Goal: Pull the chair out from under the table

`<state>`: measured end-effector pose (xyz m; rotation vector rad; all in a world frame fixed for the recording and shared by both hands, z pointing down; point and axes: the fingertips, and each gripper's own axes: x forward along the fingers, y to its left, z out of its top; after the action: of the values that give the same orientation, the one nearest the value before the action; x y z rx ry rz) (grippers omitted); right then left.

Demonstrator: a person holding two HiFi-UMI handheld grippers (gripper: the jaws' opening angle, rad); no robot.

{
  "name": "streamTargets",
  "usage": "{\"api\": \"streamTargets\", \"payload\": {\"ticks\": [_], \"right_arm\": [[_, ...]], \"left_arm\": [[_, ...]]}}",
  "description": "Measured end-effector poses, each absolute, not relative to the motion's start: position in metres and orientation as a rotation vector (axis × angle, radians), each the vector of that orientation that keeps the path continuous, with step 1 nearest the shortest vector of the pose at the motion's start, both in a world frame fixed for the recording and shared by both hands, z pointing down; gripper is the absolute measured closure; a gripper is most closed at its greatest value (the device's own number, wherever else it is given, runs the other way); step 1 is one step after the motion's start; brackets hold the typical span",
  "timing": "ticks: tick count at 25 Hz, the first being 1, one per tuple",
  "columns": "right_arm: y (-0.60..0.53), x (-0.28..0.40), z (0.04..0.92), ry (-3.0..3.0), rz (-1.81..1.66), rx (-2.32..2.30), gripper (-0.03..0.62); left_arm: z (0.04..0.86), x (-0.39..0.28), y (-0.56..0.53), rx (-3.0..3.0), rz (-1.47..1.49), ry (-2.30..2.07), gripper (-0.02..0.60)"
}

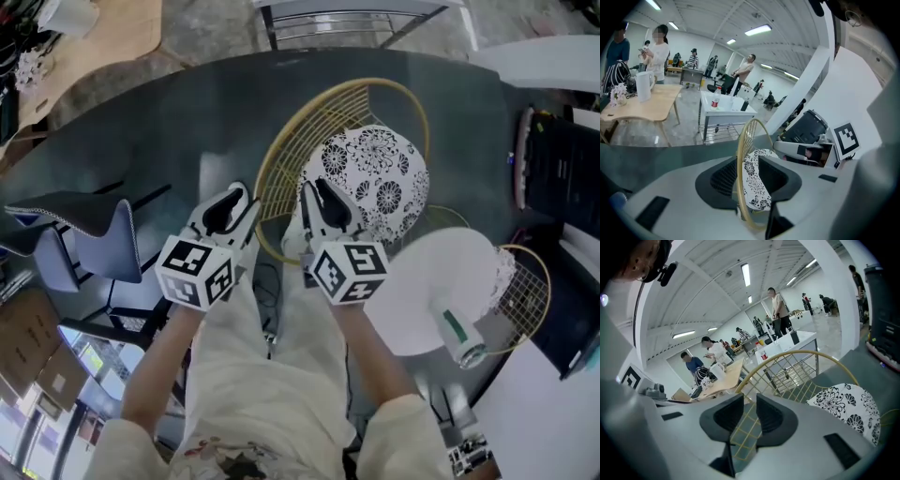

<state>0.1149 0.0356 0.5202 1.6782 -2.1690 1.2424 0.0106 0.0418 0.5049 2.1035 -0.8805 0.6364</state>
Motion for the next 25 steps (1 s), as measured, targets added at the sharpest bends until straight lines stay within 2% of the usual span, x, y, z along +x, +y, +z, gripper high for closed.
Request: {"api": "streamTargets", "payload": {"ticks": [20,23,25], "right_arm": [[-0.018,0.097,0.613,-2.099,1.549,1.664,0.526],[-0.023,0.095,0.618,-2.097,1.595,1.660,0.526],[-0.027,0.090,0.620,-2.103,1.620,1.643,0.527]], "left_arm": [[0.572,0.033,0.029,2.101,0.698,-0.735,0.460],[0.576,0.032,0.028,2.091,0.688,-0.753,0.500],[0.576,0.030,0.028,2.084,0.670,-0.756,0.501]]}}
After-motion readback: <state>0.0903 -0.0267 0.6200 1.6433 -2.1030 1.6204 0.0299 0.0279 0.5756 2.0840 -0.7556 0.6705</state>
